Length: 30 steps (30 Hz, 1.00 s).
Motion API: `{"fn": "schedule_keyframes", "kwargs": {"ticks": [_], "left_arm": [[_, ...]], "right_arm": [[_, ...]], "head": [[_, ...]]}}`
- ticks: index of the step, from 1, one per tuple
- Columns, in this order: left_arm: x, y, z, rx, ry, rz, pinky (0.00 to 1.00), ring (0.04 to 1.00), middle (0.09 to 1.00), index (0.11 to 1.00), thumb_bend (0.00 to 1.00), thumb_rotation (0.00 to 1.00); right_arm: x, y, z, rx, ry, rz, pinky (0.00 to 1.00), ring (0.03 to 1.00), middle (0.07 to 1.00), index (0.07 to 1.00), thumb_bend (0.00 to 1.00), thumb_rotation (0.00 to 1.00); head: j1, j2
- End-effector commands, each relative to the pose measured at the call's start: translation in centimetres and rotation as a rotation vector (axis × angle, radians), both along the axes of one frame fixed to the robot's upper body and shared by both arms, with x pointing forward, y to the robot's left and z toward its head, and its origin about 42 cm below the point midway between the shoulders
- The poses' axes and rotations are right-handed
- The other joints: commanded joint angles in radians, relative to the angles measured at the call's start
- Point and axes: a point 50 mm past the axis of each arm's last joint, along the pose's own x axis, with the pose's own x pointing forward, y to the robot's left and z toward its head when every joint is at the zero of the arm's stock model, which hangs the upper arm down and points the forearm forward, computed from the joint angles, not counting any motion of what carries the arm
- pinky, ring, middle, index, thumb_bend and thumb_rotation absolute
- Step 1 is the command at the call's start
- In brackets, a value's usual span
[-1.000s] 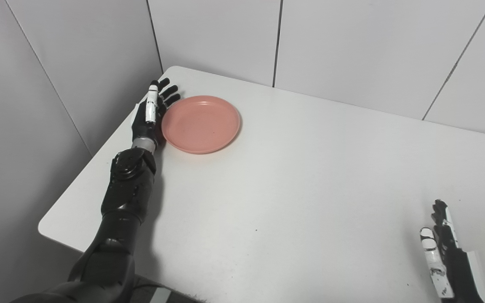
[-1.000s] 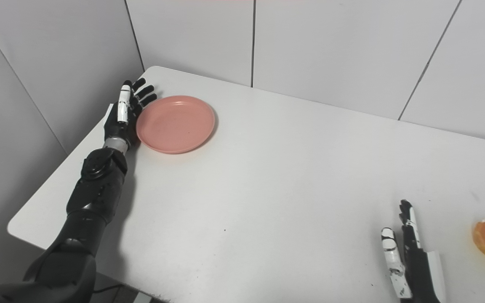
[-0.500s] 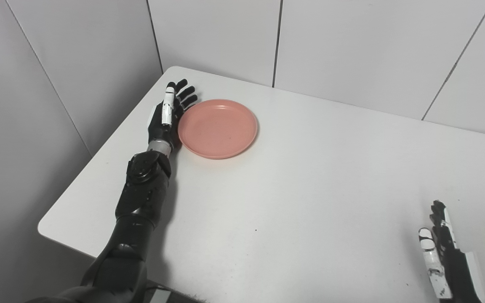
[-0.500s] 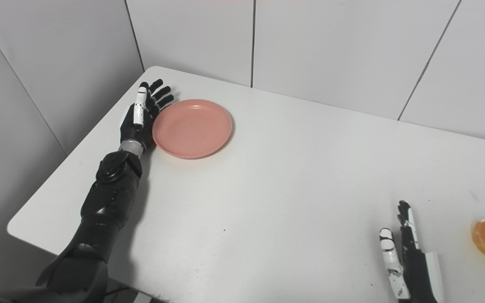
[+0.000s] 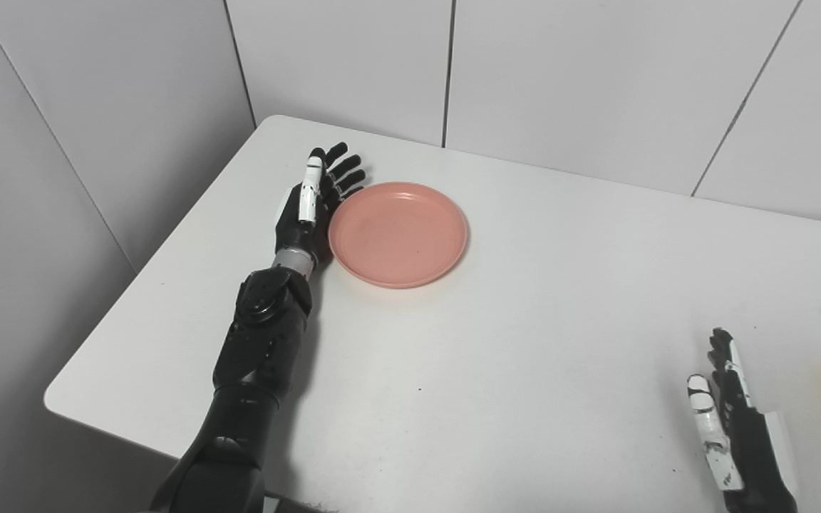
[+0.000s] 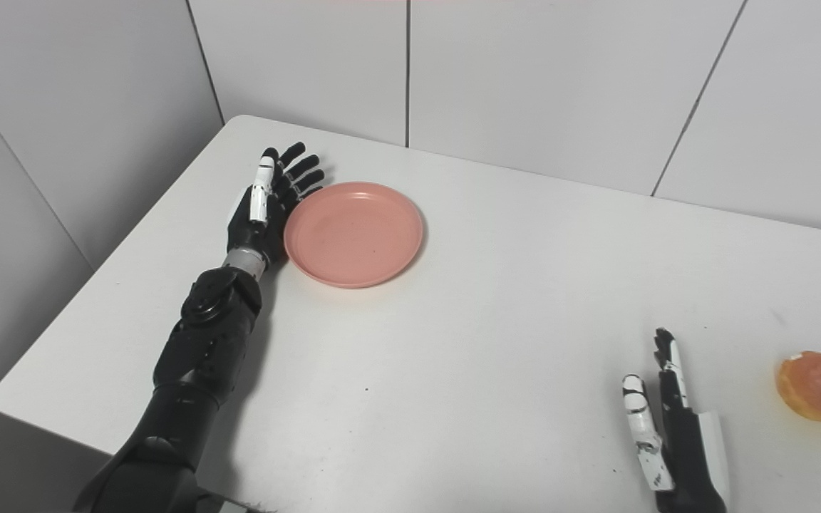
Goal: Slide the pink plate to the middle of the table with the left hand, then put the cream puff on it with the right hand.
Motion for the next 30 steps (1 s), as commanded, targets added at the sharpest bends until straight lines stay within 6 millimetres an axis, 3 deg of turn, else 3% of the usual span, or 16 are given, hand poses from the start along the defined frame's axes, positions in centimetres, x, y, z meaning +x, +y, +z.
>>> {"fn": "schedule_keyframes", "kwargs": {"ticks": [1,17,26,30], "left_arm": [[-0.4,-1.4,-1.1,-0.016,0.057,-0.049,0.81,0.833,0.839,0.844,0.41,1.00],[-1.8,-7.3,-2.0,-0.074,0.063,-0.190,0.83,0.839,0.845,0.842,0.40,1.00],[-3.2,-10.5,-1.5,-0.098,0.055,-0.293,0.85,0.864,0.866,0.862,0.42,1.00],[-4.2,-12.3,-0.8,-0.112,0.054,-0.328,0.82,0.836,0.846,0.852,0.41,1.00]], "right_arm": [[-0.4,0.5,0.4,0.001,-0.003,0.003,0.97,0.983,0.994,0.999,0.20,1.00],[-0.4,1.6,0.9,-0.017,-0.009,-0.013,0.96,0.985,0.997,0.998,0.23,1.00],[-0.4,2.4,1.1,-0.010,0.000,-0.024,0.96,0.983,0.994,0.997,0.24,1.00],[-0.3,2.7,1.1,0.003,0.012,-0.018,0.97,0.993,1.000,1.000,0.26,1.00]], "head": [[-0.012,0.007],[-0.106,0.049],[-0.168,0.069],[-0.191,0.075]]}}
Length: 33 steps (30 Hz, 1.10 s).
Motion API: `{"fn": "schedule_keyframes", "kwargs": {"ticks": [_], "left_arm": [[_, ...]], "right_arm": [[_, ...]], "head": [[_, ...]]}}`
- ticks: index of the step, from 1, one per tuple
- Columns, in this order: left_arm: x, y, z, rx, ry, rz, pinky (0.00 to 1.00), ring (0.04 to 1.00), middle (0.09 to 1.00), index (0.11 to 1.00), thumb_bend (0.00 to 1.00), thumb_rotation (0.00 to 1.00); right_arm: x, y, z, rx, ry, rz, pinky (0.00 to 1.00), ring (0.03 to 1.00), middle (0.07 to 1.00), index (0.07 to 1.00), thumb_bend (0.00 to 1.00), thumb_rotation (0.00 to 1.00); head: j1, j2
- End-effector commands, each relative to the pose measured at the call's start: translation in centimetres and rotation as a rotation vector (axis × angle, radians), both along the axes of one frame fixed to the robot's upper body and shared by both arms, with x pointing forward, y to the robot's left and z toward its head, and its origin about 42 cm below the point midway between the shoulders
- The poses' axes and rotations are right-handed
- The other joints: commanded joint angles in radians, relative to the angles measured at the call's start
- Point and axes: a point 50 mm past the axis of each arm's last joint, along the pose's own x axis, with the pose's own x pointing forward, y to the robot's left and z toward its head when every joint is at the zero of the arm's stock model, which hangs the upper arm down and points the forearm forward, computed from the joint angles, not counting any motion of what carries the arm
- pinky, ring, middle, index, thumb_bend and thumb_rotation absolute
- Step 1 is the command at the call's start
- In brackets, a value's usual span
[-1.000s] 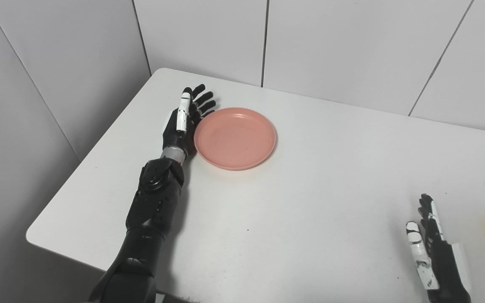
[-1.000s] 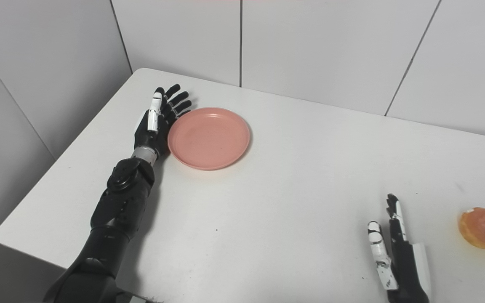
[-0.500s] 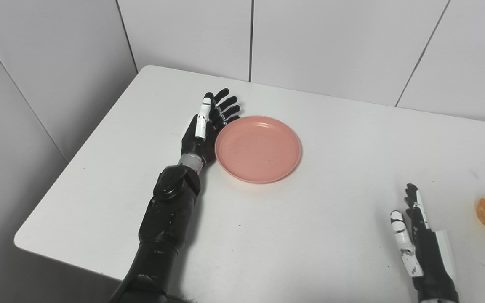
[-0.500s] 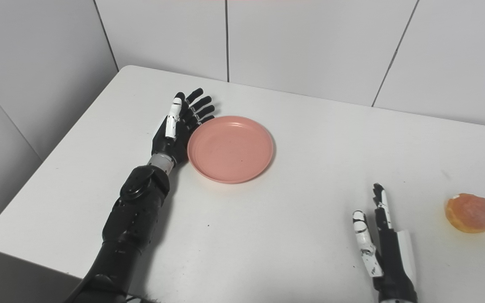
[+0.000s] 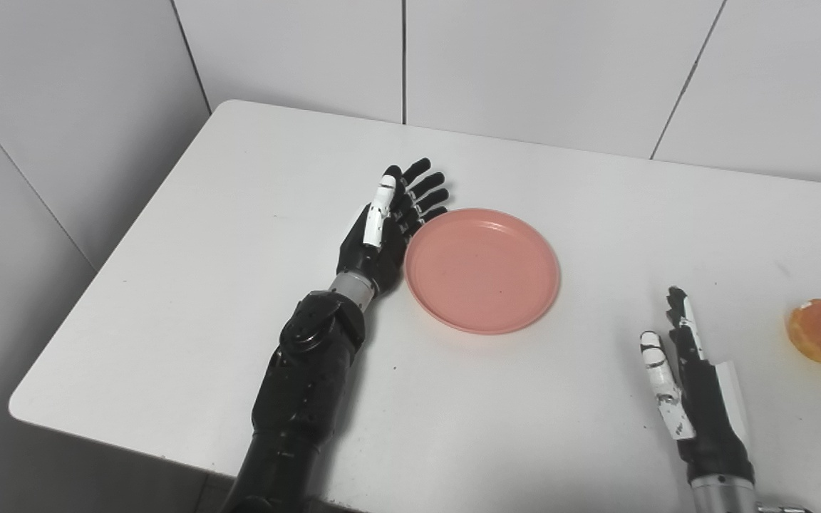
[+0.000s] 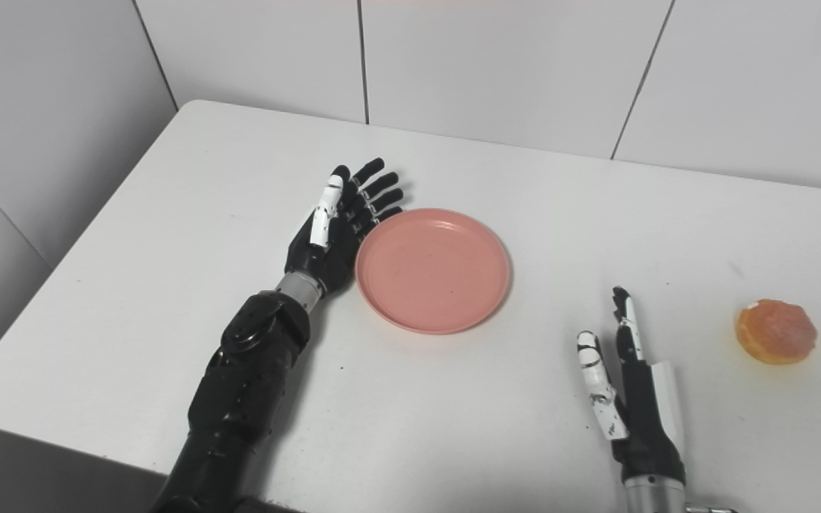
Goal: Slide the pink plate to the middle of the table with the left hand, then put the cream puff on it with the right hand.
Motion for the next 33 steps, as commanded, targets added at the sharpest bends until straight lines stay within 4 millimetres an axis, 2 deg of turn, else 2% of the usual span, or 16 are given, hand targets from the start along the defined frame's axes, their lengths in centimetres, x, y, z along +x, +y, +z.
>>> {"fn": "schedule_keyframes", "kwargs": {"ticks": [1,9,18,33], "left_arm": [[-0.8,-1.1,-0.4,-0.005,0.042,-0.032,0.81,0.831,0.841,0.848,0.41,1.00],[-2.7,-3.4,0.6,-0.009,0.030,-0.093,0.83,0.850,0.859,0.860,0.40,1.00],[-4.1,-3.9,1.3,-0.011,0.009,-0.137,0.85,0.861,0.865,0.863,0.41,1.00],[-4.1,-4.5,0.5,0.008,0.001,-0.109,0.87,0.882,0.883,0.884,0.41,1.00]], "right_arm": [[0.1,0.7,0.5,0.016,-0.007,0.015,0.97,0.994,1.000,1.000,0.27,1.00],[0.2,1.3,0.7,-0.002,-0.024,0.016,0.96,0.989,1.000,0.999,0.25,1.00],[0.2,1.9,0.7,0.014,-0.001,0.005,0.96,0.983,0.999,1.000,0.26,1.00],[0.9,0.8,1.9,-0.001,-0.032,-0.033,0.96,0.990,1.000,1.000,0.26,1.00]], "head": [[-0.013,0.003],[-0.075,0.018],[-0.138,0.027],[-0.213,0.023]]}}
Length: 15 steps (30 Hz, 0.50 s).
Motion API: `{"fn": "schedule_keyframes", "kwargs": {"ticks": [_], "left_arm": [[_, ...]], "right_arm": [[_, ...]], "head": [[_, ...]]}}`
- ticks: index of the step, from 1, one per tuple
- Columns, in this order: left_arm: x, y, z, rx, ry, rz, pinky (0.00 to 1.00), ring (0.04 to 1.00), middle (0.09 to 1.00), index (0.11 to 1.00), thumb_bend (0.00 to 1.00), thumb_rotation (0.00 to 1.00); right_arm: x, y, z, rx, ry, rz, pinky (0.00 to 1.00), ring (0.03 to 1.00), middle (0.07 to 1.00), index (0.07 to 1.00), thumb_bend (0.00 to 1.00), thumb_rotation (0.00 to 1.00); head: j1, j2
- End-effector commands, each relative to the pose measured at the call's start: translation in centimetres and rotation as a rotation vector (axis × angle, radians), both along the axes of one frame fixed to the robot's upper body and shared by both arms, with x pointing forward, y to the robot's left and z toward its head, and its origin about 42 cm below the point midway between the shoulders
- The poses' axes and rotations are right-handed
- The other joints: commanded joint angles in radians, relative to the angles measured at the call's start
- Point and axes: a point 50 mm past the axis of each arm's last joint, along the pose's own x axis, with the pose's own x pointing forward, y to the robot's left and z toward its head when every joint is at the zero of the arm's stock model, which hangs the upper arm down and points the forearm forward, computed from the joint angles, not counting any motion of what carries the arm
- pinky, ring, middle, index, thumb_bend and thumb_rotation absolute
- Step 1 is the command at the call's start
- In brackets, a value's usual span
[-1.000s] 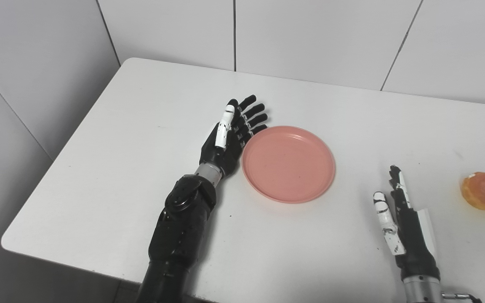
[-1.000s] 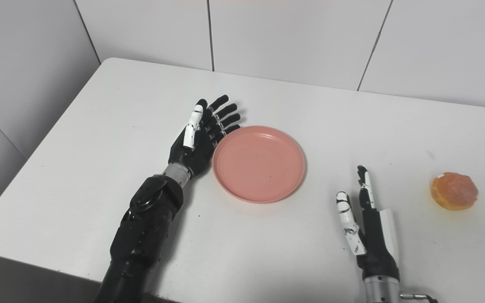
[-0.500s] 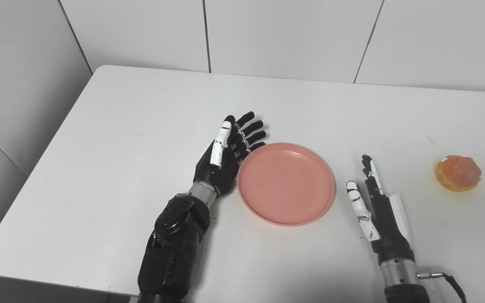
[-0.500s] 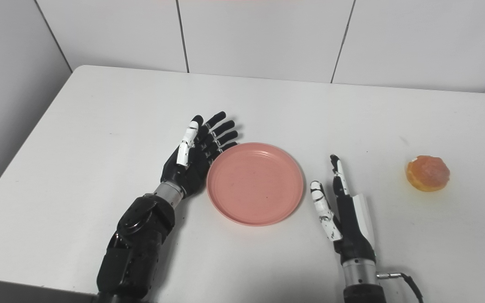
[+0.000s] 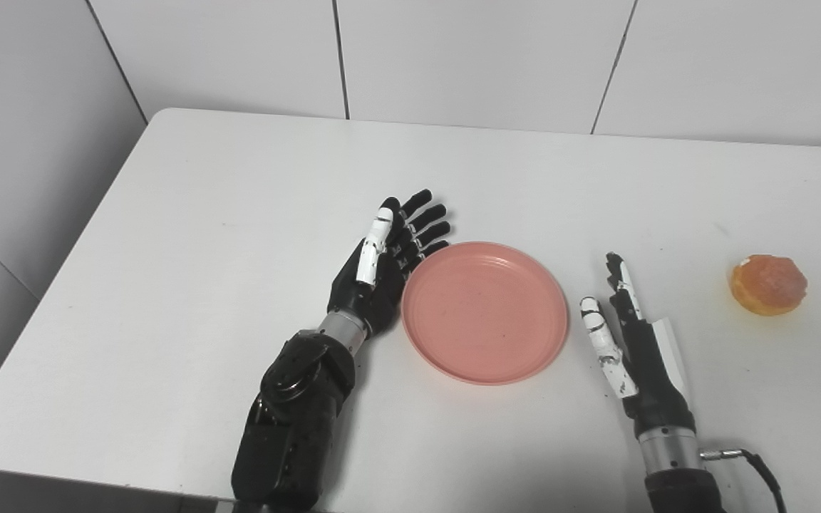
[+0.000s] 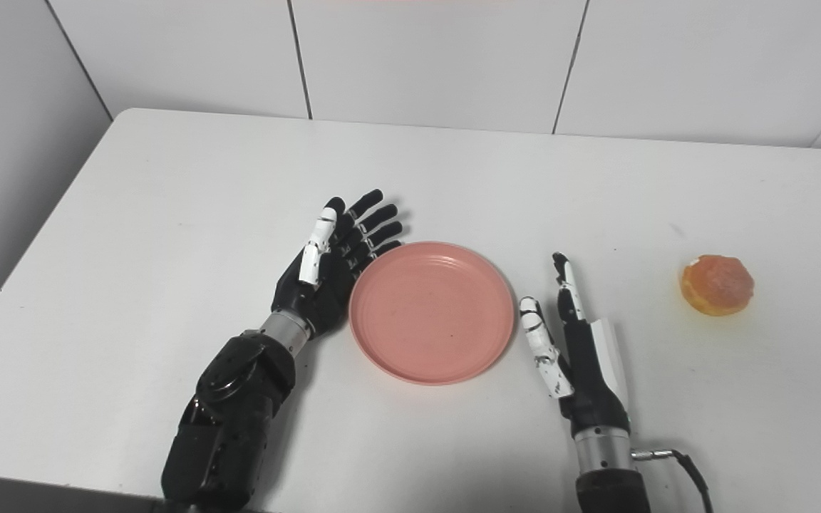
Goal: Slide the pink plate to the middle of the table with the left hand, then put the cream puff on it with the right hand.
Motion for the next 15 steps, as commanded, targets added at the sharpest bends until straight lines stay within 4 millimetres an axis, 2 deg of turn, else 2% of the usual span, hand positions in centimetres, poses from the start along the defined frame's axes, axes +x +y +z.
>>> {"fn": "schedule_keyframes", "kwargs": {"ticks": [1,9,15], "left_arm": [[0.2,-0.4,0.2,-0.001,-0.033,0.013,0.88,0.884,0.888,0.890,0.41,1.00],[0.5,-0.2,0.0,0.023,-0.074,0.041,0.88,0.890,0.901,0.907,0.43,1.00],[0.6,0.3,-0.3,0.038,-0.091,0.069,0.88,0.889,0.894,0.891,0.43,1.00]], "right_arm": [[0.5,-0.2,1.6,0.008,-0.042,-0.014,0.97,0.994,1.000,1.000,0.28,1.00],[0.9,-0.9,3.4,-0.063,-0.135,-0.039,0.94,0.982,0.994,1.000,0.29,1.00],[1.7,-1.7,6.0,-0.142,-0.252,-0.065,0.94,0.962,0.971,0.974,0.29,1.00]], "head": [[-0.004,-0.002],[-0.053,-0.018],[-0.107,-0.028]]}}
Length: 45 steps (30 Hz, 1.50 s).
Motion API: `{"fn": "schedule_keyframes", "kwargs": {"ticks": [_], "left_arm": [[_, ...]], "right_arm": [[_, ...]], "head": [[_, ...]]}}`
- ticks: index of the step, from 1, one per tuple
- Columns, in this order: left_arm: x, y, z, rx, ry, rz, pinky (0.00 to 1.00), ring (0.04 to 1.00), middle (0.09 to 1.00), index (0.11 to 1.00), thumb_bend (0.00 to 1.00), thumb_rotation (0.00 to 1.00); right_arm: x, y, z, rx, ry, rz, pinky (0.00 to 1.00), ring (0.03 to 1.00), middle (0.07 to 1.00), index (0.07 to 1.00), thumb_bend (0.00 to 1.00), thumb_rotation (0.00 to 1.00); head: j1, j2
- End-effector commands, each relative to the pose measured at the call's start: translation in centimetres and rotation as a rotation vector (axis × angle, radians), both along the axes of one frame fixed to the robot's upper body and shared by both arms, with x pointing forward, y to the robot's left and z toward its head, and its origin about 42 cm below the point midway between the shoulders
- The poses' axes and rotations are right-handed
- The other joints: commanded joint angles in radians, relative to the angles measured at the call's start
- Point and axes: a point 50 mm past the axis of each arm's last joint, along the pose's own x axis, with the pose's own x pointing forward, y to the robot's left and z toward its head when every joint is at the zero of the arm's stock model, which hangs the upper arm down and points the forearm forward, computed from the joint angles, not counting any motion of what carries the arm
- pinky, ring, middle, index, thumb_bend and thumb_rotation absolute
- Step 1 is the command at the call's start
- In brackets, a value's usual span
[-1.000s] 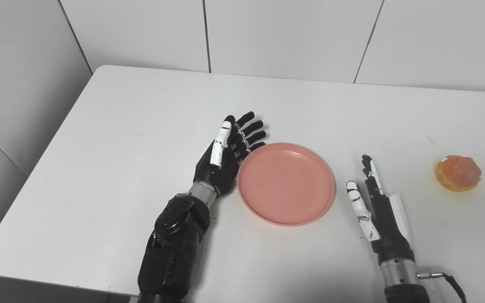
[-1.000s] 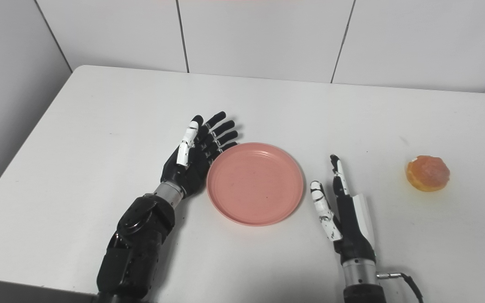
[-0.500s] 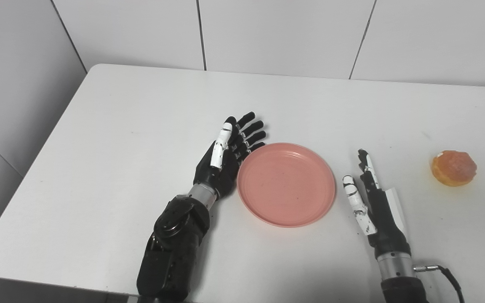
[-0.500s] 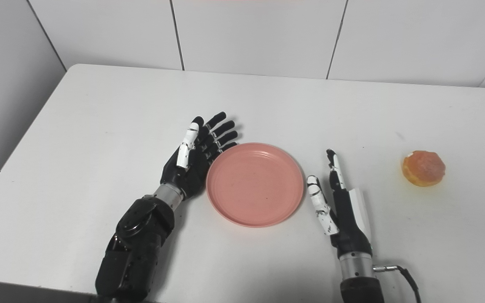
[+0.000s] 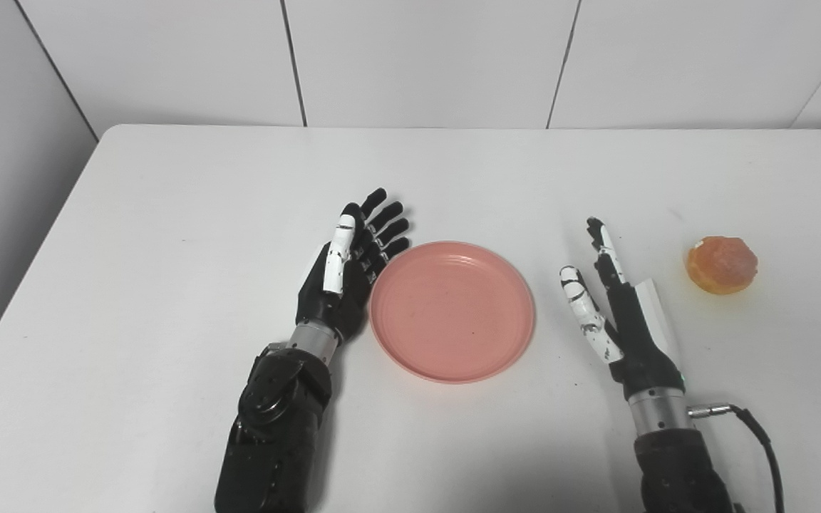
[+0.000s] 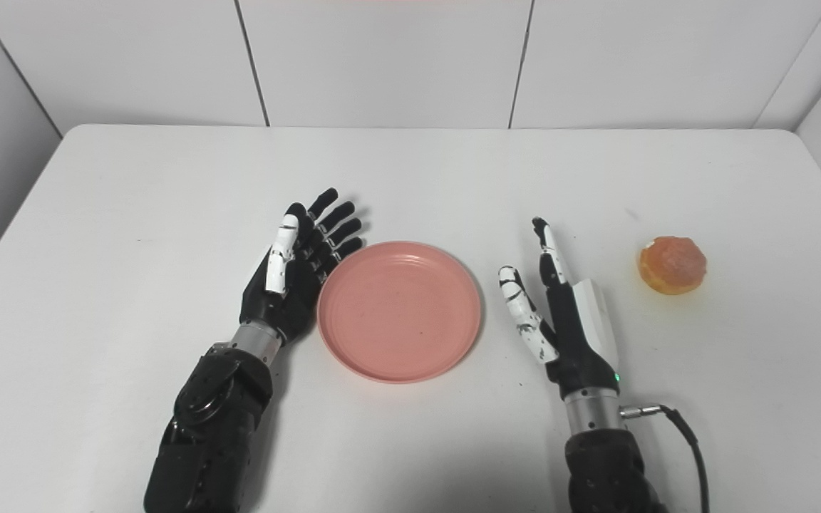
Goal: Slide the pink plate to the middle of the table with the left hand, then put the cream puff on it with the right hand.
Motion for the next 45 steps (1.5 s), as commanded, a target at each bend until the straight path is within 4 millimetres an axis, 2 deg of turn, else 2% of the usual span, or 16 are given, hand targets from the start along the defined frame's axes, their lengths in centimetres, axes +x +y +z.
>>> {"fn": "schedule_keyframes", "kwargs": {"ticks": [1,7,9,10,14,16,22,25,27,30,34,39,41,43,45], "left_arm": [[0.4,0.4,0.3,0.008,-0.027,0.018,0.89,0.891,0.894,0.889,0.43,1.00],[0.5,1.0,-0.4,0.010,-0.039,0.038,0.88,0.878,0.877,0.880,0.42,1.00],[0.4,1.2,-0.6,0.013,-0.044,0.040,0.88,0.877,0.877,0.882,0.42,1.00],[0.4,1.3,-0.8,0.014,-0.045,0.042,0.88,0.880,0.879,0.883,0.42,1.00],[0.4,1.7,-1.3,0.025,-0.053,0.053,0.88,0.879,0.877,0.879,0.42,1.00],[0.4,1.9,-1.6,0.026,-0.055,0.055,0.89,0.883,0.880,0.883,0.43,1.00],[0.8,2.7,-2.4,0.014,-0.059,0.049,0.90,0.881,0.878,0.885,0.43,1.00],[1.0,3.4,-2.9,0.003,-0.059,0.043,0.90,0.875,0.879,0.892,0.44,1.00],[1.2,3.9,-3.3,-0.004,-0.057,0.039,0.89,0.874,0.882,0.899,0.44,1.00],[1.6,4.5,-3.9,-0.011,-0.060,0.026,0.92,0.895,0.903,0.918,0.46,1.00],[1.9,5.2,-4.3,-0.036,-0.057,0.020,0.94,0.903,0.911,0.923,0.47,1.00],[2.2,6.0,-4.6,-0.040,-0.055,0.024,0.92,0.895,0.909,0.923,0.47,1.00],[2.3,6.3,-4.7,-0.042,-0.052,0.029,0.91,0.889,0.903,0.913,0.47,1.00],[2.4,6.4,-4.7,-0.048,-0.043,0.036,0.90,0.884,0.896,0.904,0.47,1.00],[2.4,6.5,-4.7,-0.053,-0.037,0.040,0.89,0.880,0.893,0.900,0.47,0.99]], "right_arm": [[0.6,-0.1,3.2,-0.018,-0.143,0.003,0.93,0.960,0.970,0.968,0.29,1.00],[1.4,-1.7,6.1,-0.072,-0.222,-0.009,0.95,0.971,0.981,0.977,0.27,1.00],[1.6,-2.3,7.0,-0.075,-0.243,-0.016,0.93,0.958,0.973,0.978,0.32,1.00],[1.7,-2.6,7.3,-0.082,-0.249,-0.023,0.91,0.952,0.969,0.976,0.34,1.00],[2.0,-3.6,8.6,-0.164,-0.279,-0.042,0.86,0.925,0.946,0.944,0.39,1.00],[2.1,-4.1,9.0,-0.189,-0.284,-0.052,0.83,0.910,0.939,0.934,0.46,0.93],[2.8,-5.7,10.5,-0.308,-0.285,-0.126,0.84,0.910,0.940,0.938,0.59,0.95],[3.4,-6.5,11.3,-0.343,-0.296,-0.157,0.80,0.882,0.916,0.916,0.63,0.84],[3.7,-7.1,11.8,-0.369,-0.292,-0.185,0.79,0.877,0.910,0.917,0.66,0.82],[4.1,-7.6,12.3,-0.400,-0.299,-0.218,0.75,0.842,0.886,0.908,0.73,0.75],[4.2,-8.9,12.9,-0.476,-0.280,-0.280,0.74,0.847,0.894,0.907,0.81,0.66],[4.1,-10.2,13.1,-0.555,-0.204,-0.369,0.72,0.841,0.896,0.915,0.88,0.65],[4.0,-10.6,13.0,-0.565,-0.172,-0.395,0.69,0.842,0.907,0.933,0.91,0.67],[4.1,-11.2,12.9,-0.584,-0.143,-0.425,0.60,0.809,0.910,0.938,0.93,0.67],[4.2,-11.9,12.7,-0.592,-0.124,-0.447,0.60,0.805,0.910,0.936,0.93,0.66]], "head": [[-0.020,-0.005],[-0.065,-0.020],[-0.065,-0.020],[-0.103,-0.030],[-0.134,-0.038],[-0.155,-0.044],[-0.230,-0.062],[-0.269,-0.074],[-0.285,-0.080],[-0.304,-0.086],[-0.329,-0.093],[-0.366,-0.103],[-0.375,-0.105],[-0.381,-0.104],[-0.387,-0.103]]}}
